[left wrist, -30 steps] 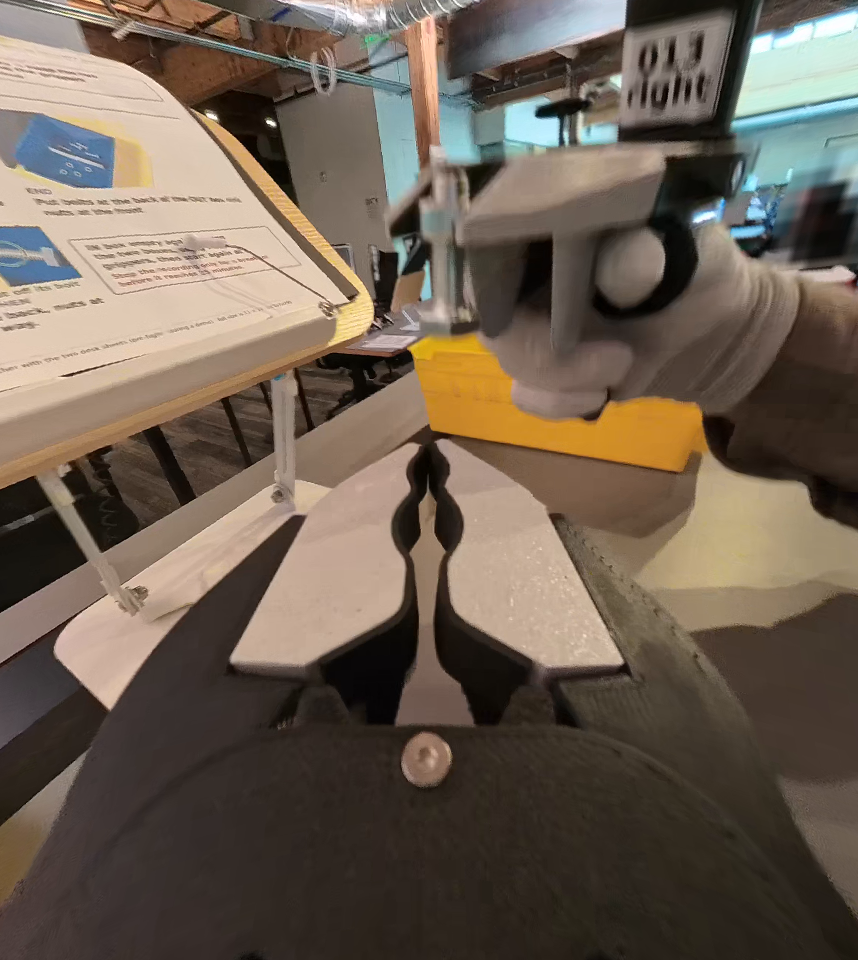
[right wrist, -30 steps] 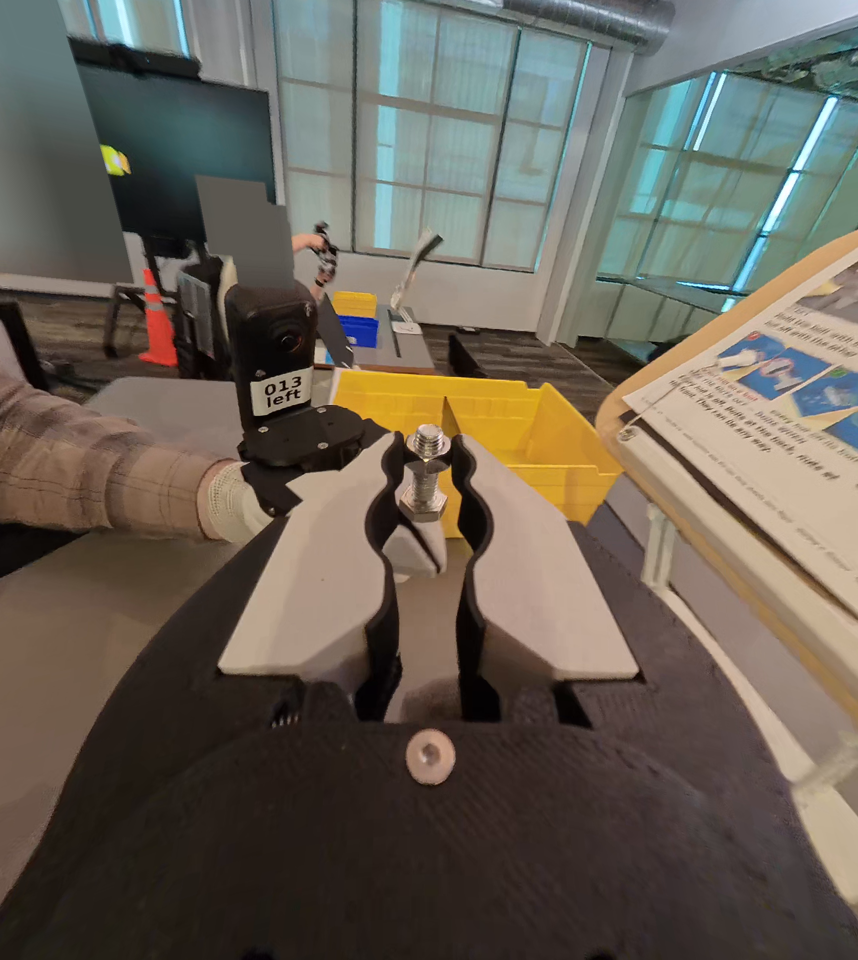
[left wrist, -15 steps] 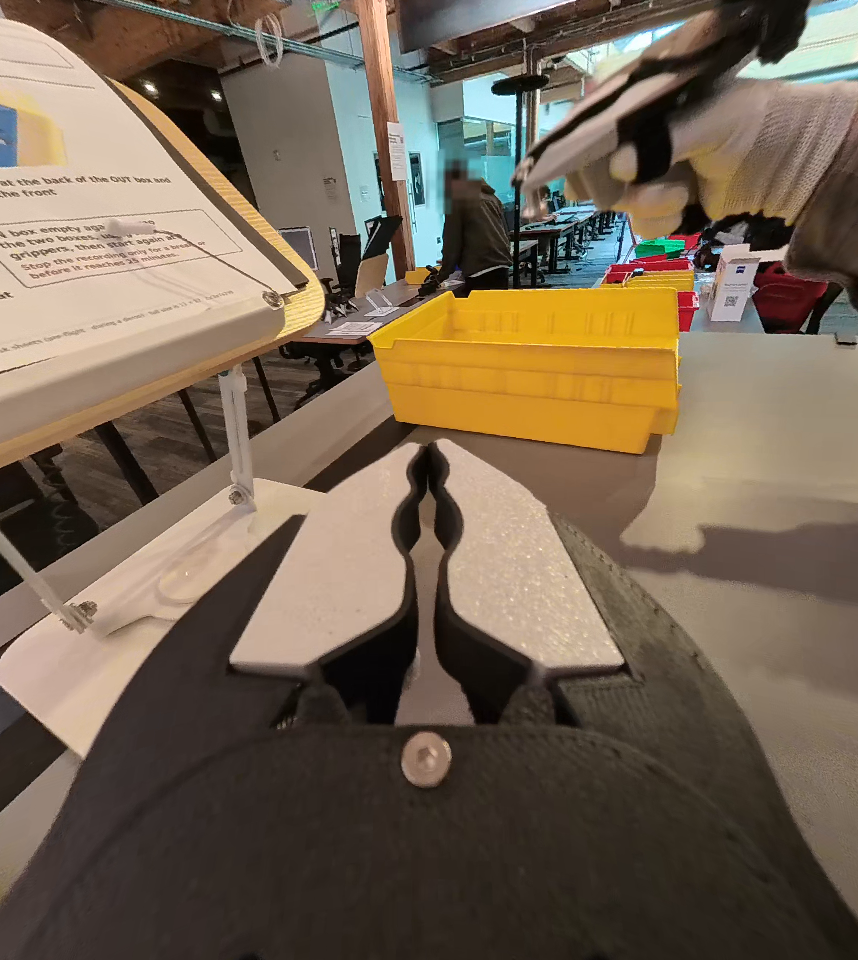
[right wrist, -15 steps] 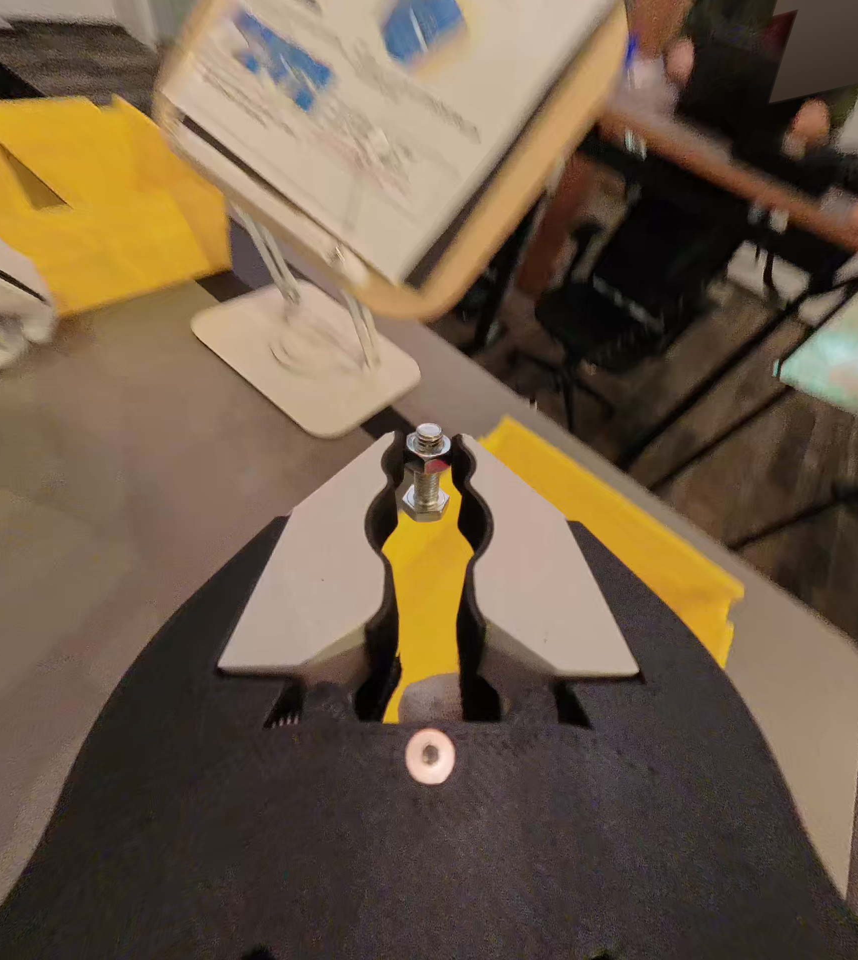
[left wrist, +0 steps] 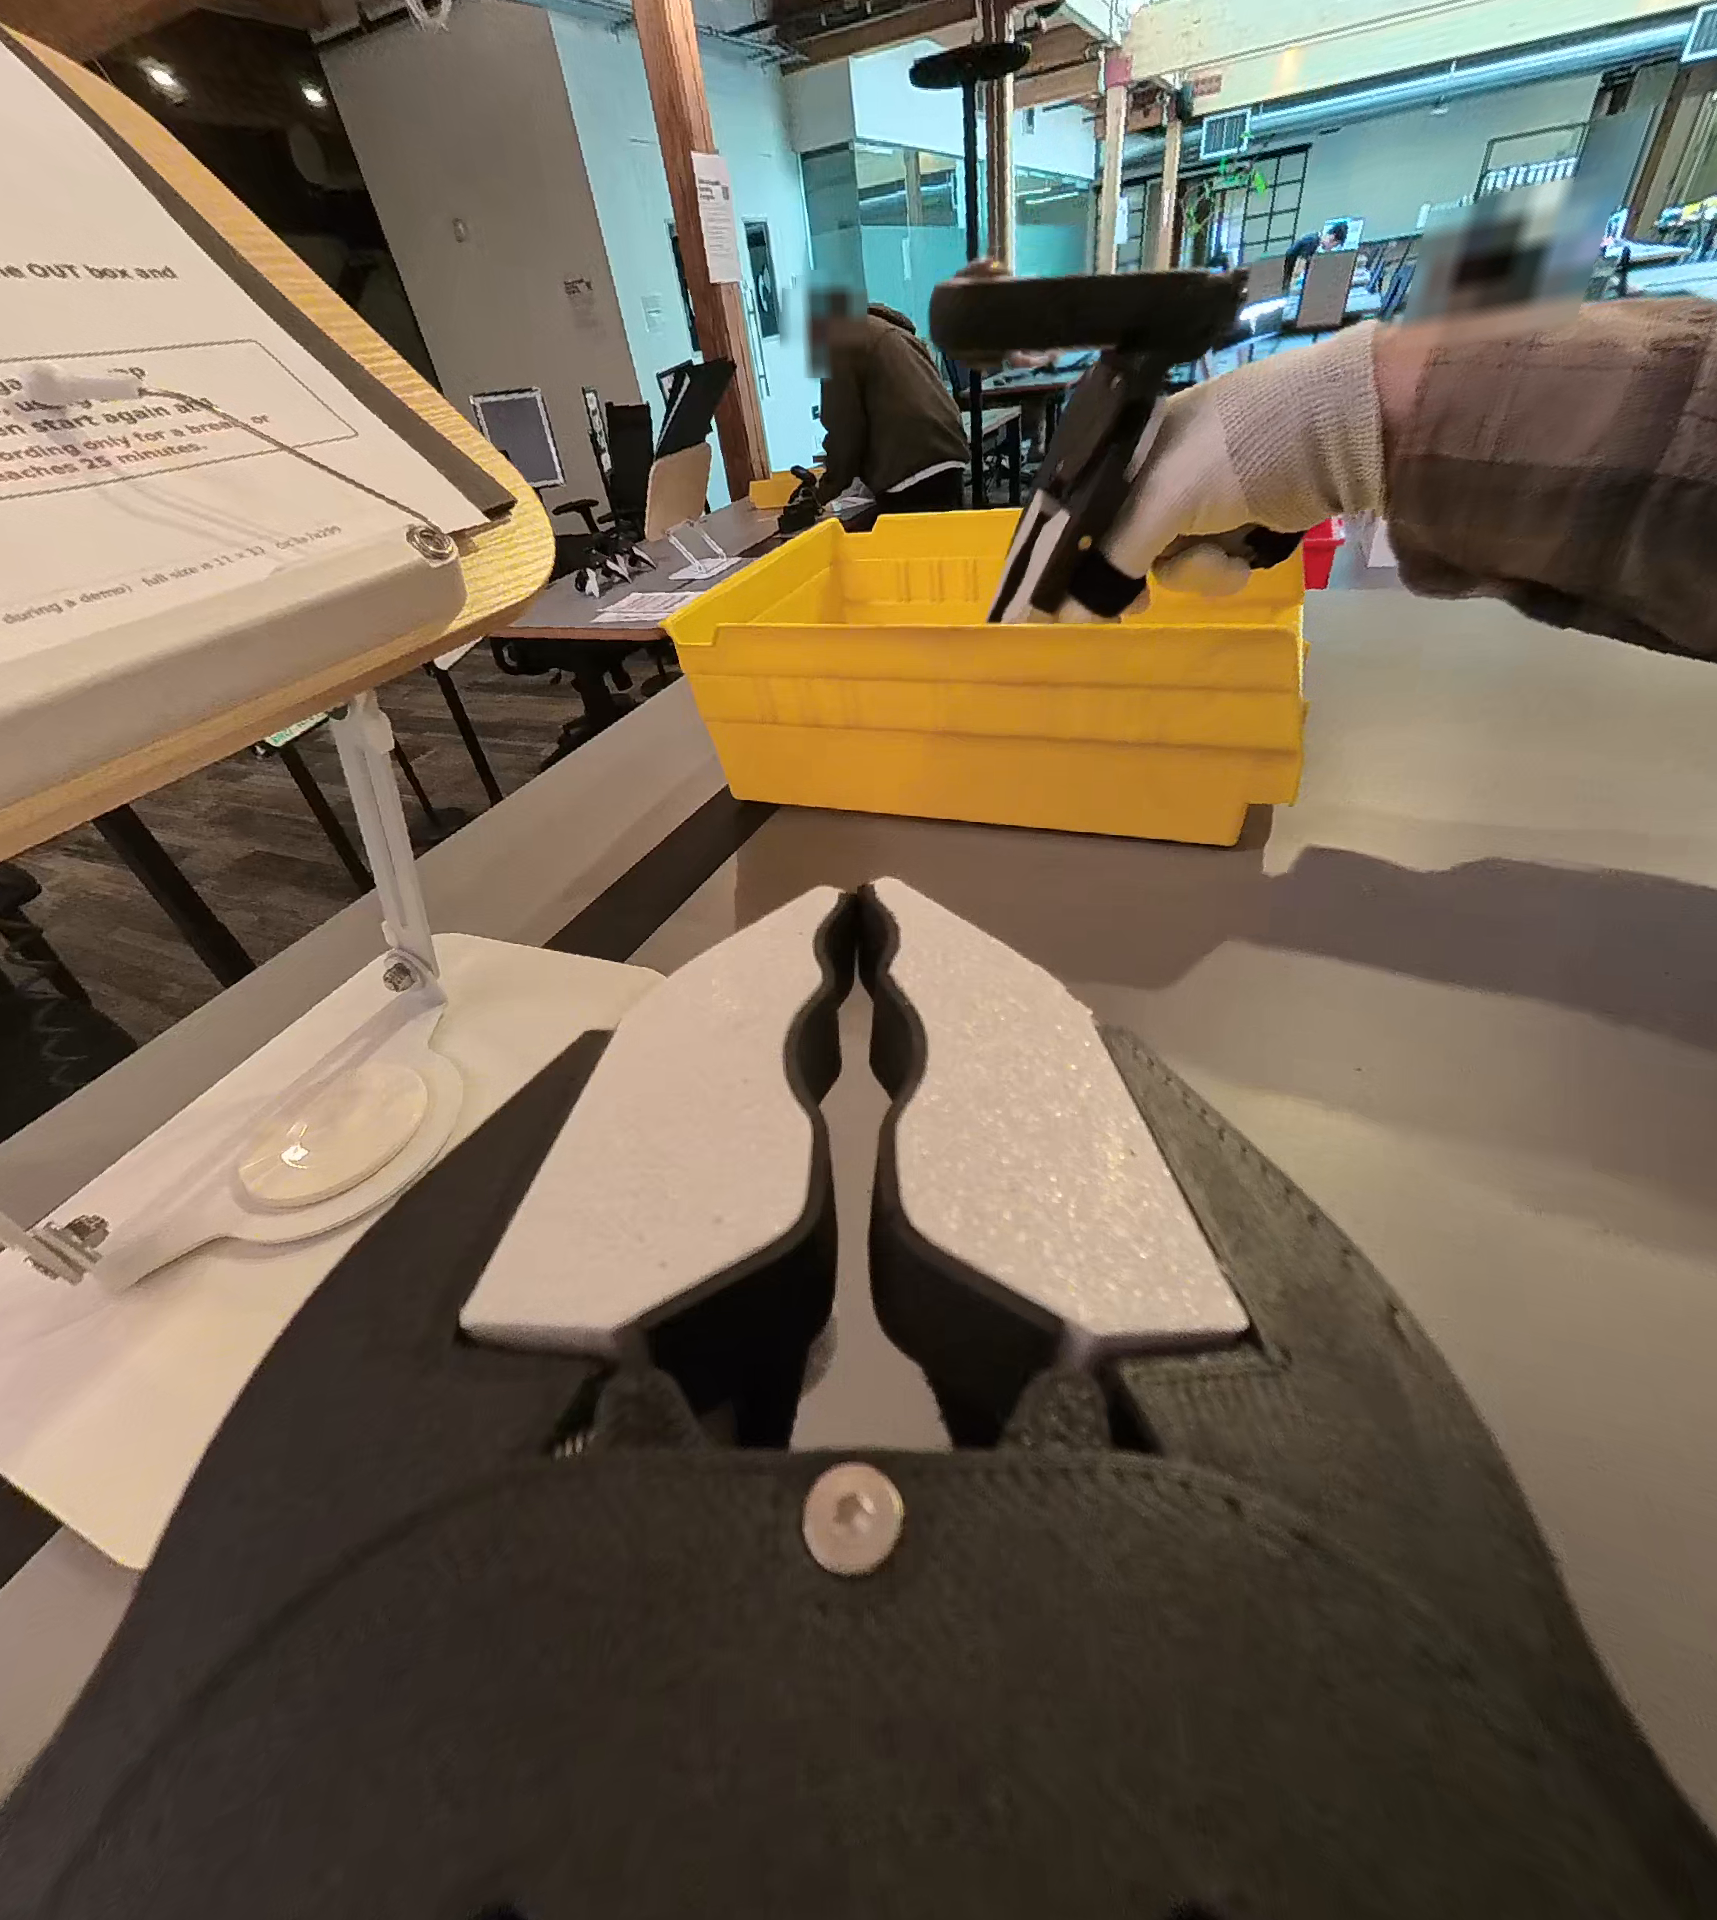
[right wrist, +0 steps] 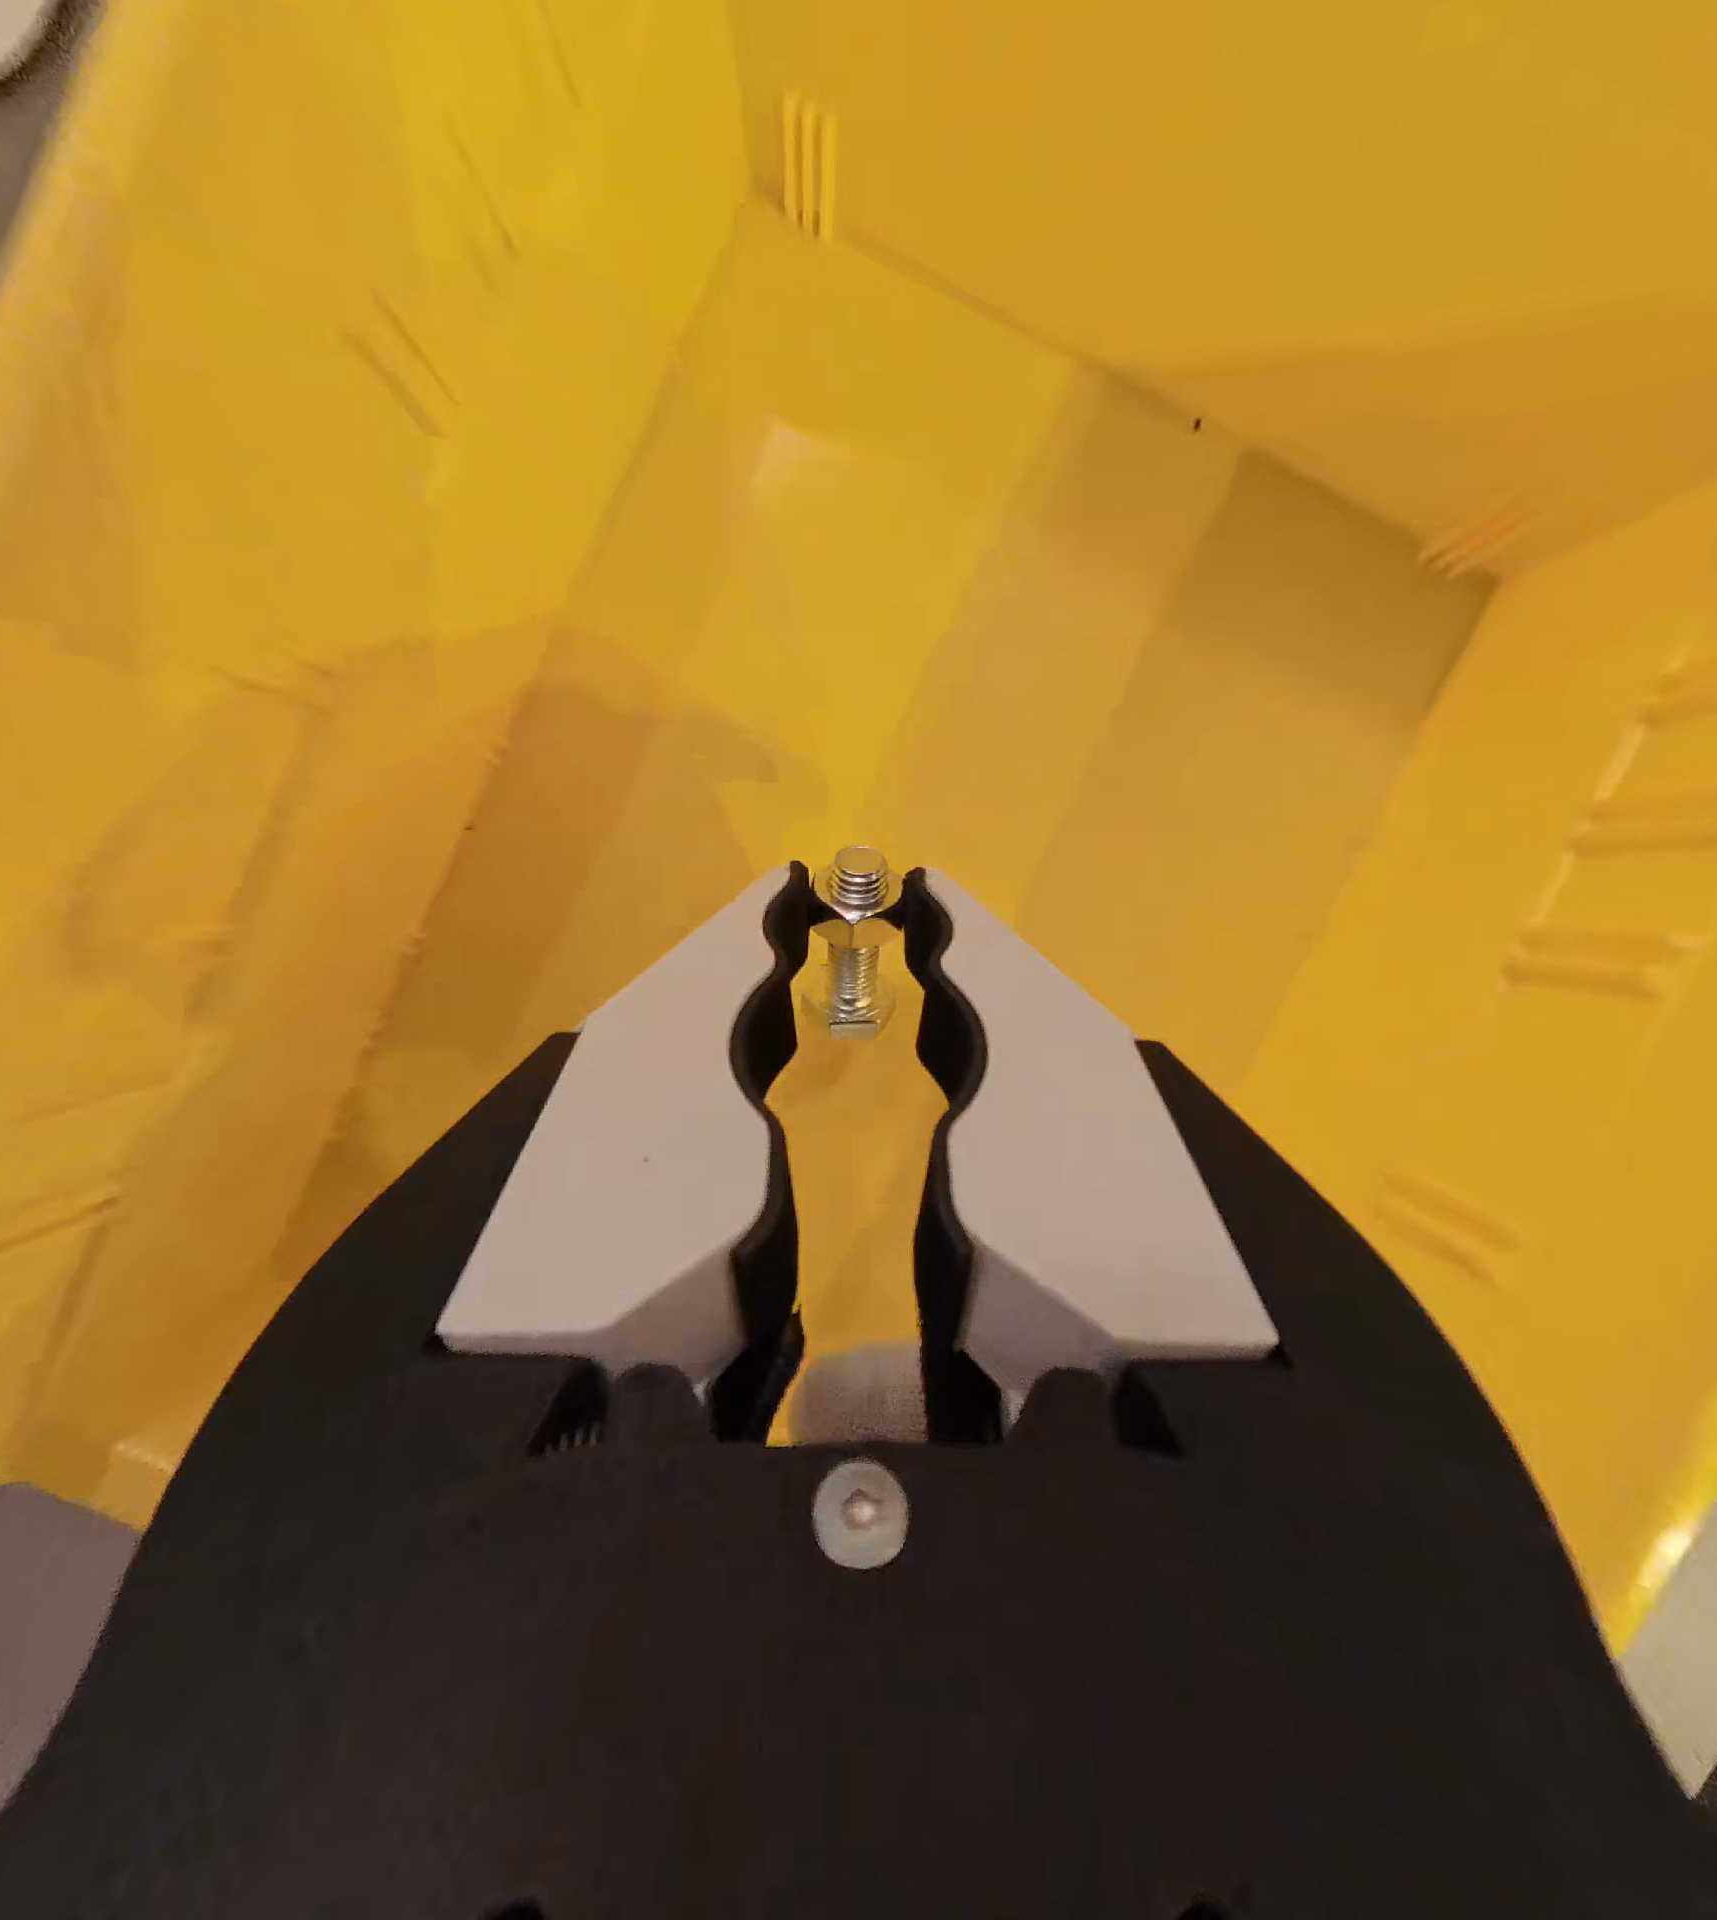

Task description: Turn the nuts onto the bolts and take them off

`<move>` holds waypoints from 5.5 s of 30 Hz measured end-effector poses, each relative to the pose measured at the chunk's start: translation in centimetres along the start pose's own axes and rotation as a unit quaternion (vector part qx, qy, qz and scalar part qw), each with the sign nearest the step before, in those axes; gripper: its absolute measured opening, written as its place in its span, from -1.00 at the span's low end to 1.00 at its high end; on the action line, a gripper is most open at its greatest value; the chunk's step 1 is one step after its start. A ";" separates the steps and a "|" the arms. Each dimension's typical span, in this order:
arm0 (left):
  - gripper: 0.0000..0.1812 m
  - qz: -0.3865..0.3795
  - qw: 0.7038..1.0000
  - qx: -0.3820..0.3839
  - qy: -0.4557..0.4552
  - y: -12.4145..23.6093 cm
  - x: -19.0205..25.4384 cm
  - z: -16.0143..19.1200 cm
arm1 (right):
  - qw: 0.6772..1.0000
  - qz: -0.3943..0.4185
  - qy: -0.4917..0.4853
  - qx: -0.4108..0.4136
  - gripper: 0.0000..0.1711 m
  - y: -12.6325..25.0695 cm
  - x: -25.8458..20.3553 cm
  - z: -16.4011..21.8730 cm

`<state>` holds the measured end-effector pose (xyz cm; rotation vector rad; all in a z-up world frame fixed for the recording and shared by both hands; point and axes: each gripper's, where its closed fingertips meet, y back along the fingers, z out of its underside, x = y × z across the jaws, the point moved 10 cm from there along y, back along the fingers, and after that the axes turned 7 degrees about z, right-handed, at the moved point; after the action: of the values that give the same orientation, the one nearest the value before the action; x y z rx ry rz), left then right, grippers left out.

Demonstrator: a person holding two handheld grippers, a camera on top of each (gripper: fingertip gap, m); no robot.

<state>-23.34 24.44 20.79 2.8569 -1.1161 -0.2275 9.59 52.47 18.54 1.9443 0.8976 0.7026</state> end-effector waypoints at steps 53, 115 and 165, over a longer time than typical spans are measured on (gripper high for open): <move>-0.63 -0.148 0.984 -0.063 -0.071 3.2 -1.2 -6.4 | 0.767 -0.023 0.176 0.617 -0.89 16.8 -20.8 -11.8; -0.89 -0.013 0.974 -0.222 -0.044 8.8 -5.3 -10.1 | 0.805 -0.152 0.196 0.539 -0.89 12.1 -19.2 -10.9; -0.89 -0.220 0.905 -0.263 -0.252 -3.3 -0.9 -0.5 | 0.905 -0.326 0.094 0.256 -0.91 2.0 -24.5 -12.1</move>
<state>-21.75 27.47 21.01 2.5404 -0.3224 -1.1486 -13.13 37.75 22.81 1.8313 1.8863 0.2627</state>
